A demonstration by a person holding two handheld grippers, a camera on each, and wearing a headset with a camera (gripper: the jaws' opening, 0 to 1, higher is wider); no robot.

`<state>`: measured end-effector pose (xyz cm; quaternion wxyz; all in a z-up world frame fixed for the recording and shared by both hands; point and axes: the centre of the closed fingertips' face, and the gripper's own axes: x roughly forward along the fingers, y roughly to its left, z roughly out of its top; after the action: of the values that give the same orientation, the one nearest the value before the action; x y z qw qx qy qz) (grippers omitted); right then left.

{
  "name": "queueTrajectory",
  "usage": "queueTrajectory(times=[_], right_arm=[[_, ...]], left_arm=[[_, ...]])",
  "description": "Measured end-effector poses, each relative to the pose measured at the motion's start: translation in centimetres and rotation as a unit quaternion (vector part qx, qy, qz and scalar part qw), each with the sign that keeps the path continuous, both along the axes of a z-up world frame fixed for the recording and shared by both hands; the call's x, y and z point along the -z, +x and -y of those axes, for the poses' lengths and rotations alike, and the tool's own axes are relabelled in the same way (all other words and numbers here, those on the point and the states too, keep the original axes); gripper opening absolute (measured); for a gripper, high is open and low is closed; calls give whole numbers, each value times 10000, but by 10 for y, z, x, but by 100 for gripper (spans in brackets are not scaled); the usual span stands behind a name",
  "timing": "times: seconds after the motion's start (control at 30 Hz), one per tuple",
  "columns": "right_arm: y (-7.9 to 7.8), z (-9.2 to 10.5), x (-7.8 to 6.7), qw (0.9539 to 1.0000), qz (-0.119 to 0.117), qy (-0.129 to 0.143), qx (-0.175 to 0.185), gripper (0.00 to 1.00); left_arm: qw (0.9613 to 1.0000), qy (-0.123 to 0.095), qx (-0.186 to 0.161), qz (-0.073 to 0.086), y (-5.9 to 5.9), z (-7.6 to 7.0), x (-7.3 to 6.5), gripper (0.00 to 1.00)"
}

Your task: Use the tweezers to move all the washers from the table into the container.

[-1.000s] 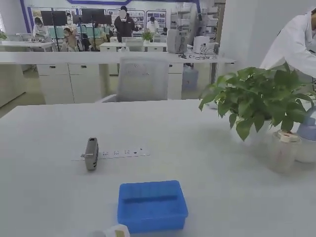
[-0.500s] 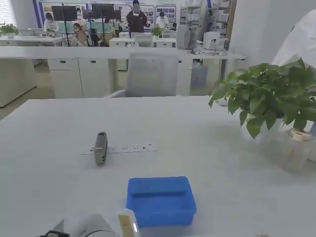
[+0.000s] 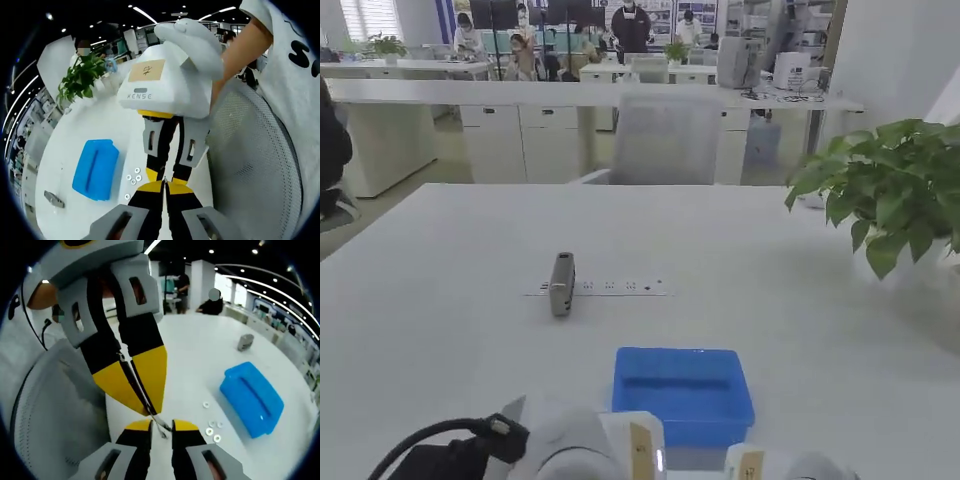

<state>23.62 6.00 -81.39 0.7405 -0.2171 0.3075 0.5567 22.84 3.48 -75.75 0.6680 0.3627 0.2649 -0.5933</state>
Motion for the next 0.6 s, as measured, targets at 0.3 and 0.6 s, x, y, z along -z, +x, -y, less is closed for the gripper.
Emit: queueTrajectory(times=[0.3, 0.6], right_arm=[[2, 1, 3, 9999, -38, 65, 108, 3], [24, 8, -8, 9972, -183, 300, 660, 3]], left_arm=[[9953, -497, -825, 128, 13, 1, 0, 0], [9434, -1675, -2857, -180, 19, -39, -1, 26]])
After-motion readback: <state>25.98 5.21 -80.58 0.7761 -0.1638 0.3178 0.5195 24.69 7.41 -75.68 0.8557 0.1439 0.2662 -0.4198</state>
